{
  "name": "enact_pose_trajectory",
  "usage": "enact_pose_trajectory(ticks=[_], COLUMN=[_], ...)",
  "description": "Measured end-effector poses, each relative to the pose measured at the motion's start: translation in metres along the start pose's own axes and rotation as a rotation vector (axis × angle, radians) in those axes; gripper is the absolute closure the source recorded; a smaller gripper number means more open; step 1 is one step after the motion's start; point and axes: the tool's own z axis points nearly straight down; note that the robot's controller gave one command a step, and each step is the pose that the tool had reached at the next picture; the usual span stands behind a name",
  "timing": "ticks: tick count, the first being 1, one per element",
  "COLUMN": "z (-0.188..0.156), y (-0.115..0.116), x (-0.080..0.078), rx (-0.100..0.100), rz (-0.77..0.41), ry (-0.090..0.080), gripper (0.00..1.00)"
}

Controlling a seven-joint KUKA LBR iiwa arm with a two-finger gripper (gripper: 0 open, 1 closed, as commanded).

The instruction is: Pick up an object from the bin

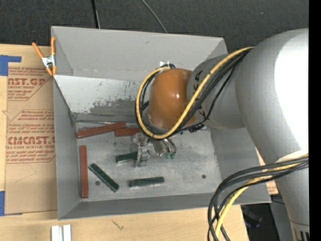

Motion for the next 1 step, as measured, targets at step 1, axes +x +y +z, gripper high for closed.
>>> enact_pose_trajectory(ticks=[1], z=[-0.1447], y=[0.0252], x=[0.0210], rx=[0.000], rz=[0.014], ry=[-0.002], gripper=[1.00])
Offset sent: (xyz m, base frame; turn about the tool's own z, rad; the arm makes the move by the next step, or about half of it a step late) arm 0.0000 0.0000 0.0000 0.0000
